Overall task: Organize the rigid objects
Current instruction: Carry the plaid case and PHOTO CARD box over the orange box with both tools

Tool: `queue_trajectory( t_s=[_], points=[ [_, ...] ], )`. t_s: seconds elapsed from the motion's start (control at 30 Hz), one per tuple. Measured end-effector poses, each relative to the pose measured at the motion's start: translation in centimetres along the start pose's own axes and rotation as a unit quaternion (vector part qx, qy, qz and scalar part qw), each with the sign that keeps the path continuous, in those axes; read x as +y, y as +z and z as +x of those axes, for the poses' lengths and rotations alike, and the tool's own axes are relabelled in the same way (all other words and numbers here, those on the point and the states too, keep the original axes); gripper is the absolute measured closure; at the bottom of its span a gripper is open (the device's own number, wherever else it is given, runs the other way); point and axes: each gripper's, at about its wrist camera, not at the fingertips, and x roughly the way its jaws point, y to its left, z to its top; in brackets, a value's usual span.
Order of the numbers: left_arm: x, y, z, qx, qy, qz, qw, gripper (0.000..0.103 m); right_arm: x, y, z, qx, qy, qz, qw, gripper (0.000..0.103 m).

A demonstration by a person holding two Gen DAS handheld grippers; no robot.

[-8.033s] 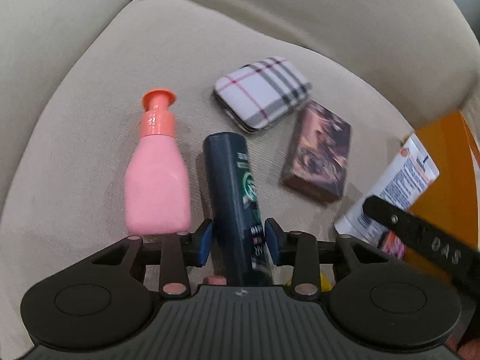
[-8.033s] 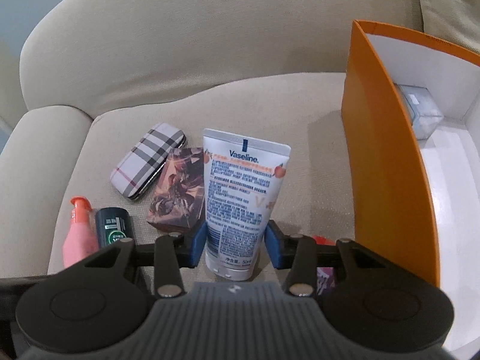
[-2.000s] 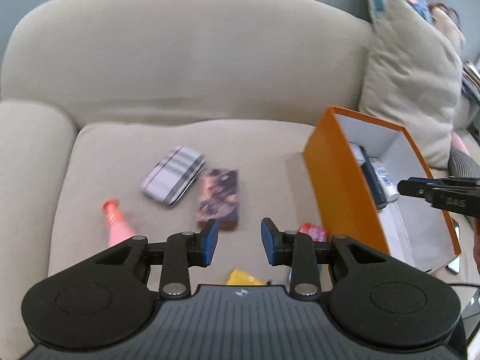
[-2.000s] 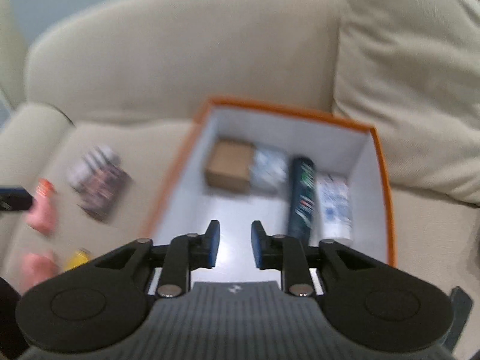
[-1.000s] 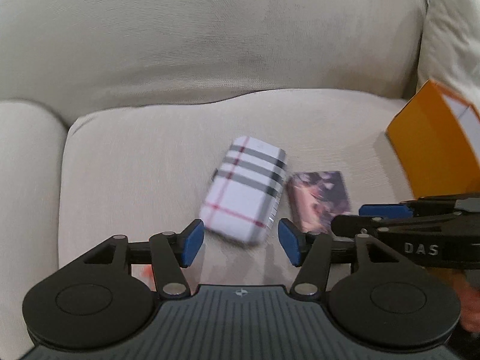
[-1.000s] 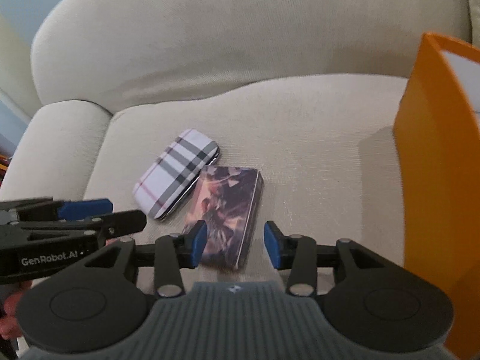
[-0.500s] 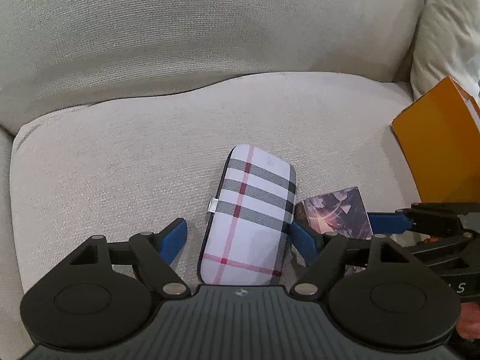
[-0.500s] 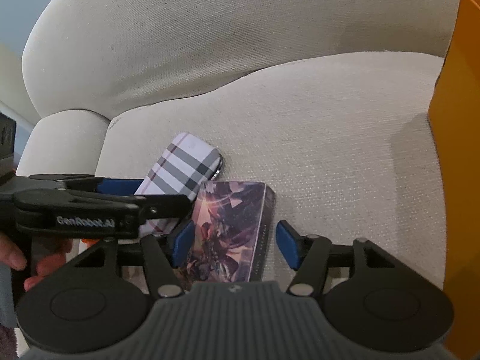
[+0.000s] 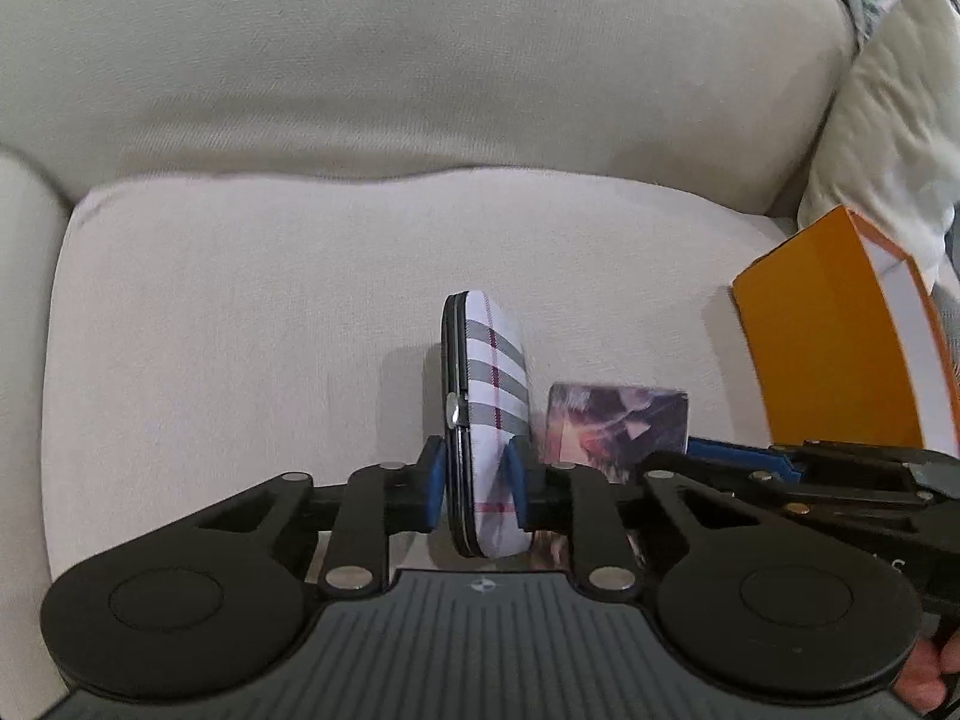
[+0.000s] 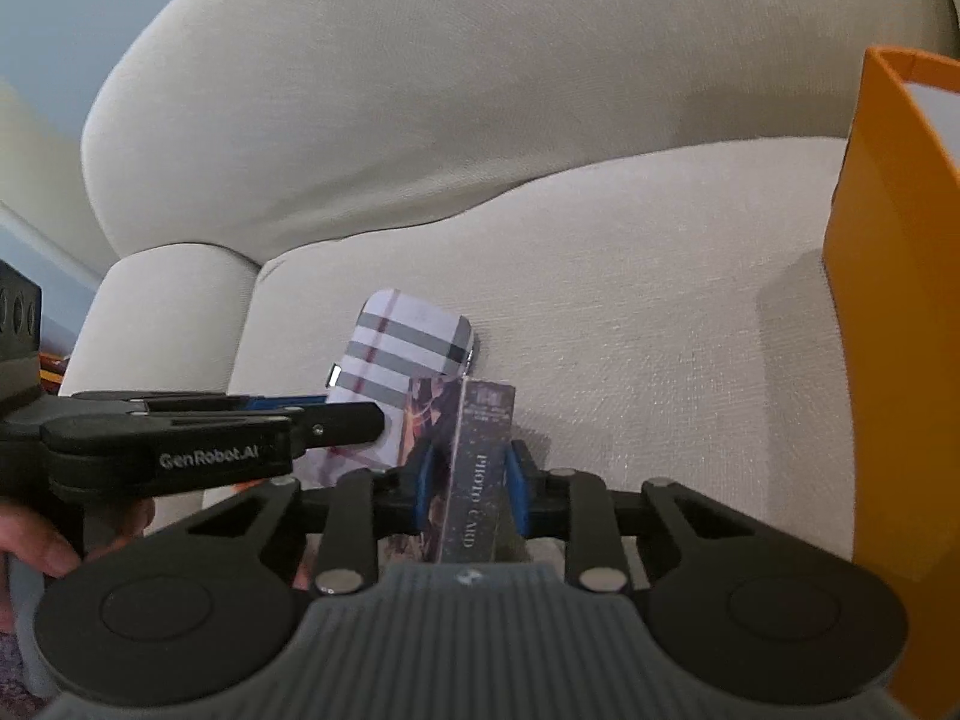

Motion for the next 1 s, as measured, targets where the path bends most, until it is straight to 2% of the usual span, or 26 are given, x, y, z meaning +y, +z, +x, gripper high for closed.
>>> queue_trajectory(
  t_s=[0.13,0.2,0.33,0.43,0.7,0.83,1.0],
  points=[
    [-0.2,-0.5,-0.4,0.013,-0.012,-0.021,0.9996,0.083,0.6,-0.2,-1.1,-0.019,-0.042,-0.026,0.999,0.079],
    [-0.1,-0.3,-0.3,0.013,-0.016,-0.025,0.9995,0.082,0.4,0.1,-0.8,-0.015,-0.053,-0.032,0.998,0.079],
    [-0.1,0.0,0.5,0.018,-0.029,-0.043,0.9985,0.081,-0.7,1.1,0.6,-0.004,-0.041,-0.004,0.999,0.078],
    [-0.1,0.2,1.4,0.014,-0.024,-0.045,0.9986,0.081,-1.3,1.3,1.4,0.005,-0.018,0.025,0.999,0.078],
    [-0.3,-1.0,0.9,-0.008,-0.017,-0.061,0.9980,0.082,-1.9,0.9,2.3,0.013,0.004,0.056,0.998,0.079],
    [-1.6,-1.7,-0.8,-0.026,-0.023,-0.064,0.9974,0.083,-1.2,0.6,0.1,-0.002,0.012,0.045,0.999,0.080],
    [-4.7,-2.8,-5.0,-0.069,-0.059,-0.072,0.9933,0.083,-1.8,0.4,-5.6,-0.031,0.025,0.019,0.999,0.080]
  ],
)
